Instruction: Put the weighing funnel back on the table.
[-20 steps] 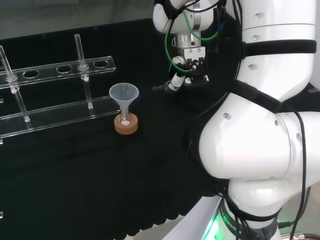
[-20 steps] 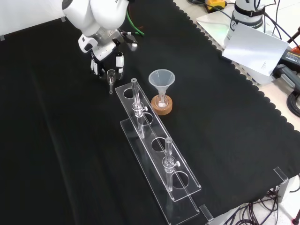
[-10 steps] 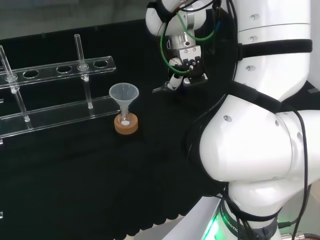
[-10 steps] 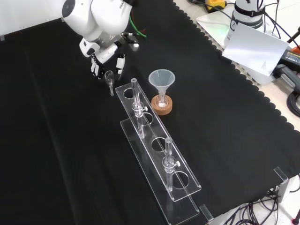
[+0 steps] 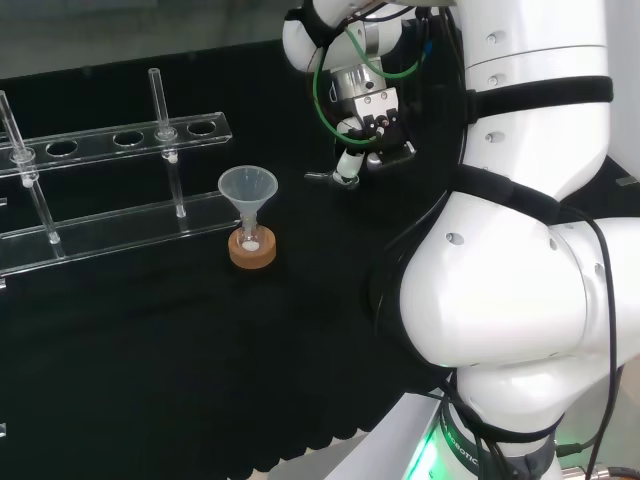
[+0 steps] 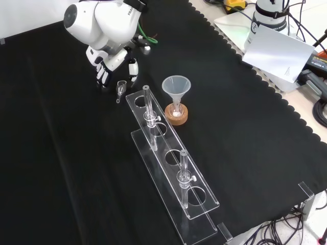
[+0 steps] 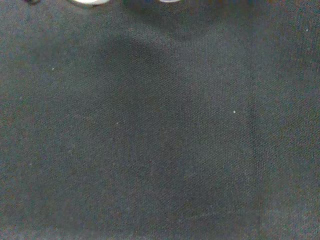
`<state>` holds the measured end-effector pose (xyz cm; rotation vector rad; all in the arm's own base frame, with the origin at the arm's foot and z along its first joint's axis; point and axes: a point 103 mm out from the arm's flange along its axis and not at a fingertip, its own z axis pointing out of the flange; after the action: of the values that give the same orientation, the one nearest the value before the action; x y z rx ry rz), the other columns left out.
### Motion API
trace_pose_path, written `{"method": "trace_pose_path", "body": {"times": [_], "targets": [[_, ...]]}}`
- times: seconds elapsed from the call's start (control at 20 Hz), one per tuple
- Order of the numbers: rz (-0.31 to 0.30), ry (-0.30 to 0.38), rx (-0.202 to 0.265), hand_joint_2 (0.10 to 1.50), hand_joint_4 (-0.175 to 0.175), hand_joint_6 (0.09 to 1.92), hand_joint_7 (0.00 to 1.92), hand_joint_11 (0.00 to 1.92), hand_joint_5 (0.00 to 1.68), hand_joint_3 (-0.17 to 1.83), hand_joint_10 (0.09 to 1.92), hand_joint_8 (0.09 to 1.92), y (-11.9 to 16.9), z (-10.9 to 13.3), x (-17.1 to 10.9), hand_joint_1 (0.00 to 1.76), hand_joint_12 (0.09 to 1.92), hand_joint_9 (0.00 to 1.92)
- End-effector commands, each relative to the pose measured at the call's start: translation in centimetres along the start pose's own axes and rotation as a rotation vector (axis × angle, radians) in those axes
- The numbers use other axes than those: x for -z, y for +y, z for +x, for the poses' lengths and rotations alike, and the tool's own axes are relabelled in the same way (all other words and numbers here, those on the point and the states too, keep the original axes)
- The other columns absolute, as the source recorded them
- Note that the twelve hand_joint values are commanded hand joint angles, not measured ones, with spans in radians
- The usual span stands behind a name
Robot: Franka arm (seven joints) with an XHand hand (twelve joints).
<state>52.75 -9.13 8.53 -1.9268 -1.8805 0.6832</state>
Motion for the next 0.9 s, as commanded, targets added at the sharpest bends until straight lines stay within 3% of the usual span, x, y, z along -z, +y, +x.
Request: {"method": "trace_pose_path", "body": {"times": [0.05,0.4,0.9], "targets": [[-0.102,0.033,0.004,0.71,-0.026,0.14,0.08,0.24,0.26,0.50,0.09,0.64,-1.9,-1.1,1.8,0.72,1.35,0.57],[-0.158,0.033,-0.002,0.69,-0.023,0.09,0.07,0.21,0.24,0.47,0.09,0.63,-5.8,-1.1,4.5,0.64,1.36,0.56],[-0.223,-0.012,-0.022,0.69,-0.018,0.09,0.10,0.22,0.25,0.45,0.09,0.64,-13.0,1.2,6.6,0.63,1.37,0.60]]}}
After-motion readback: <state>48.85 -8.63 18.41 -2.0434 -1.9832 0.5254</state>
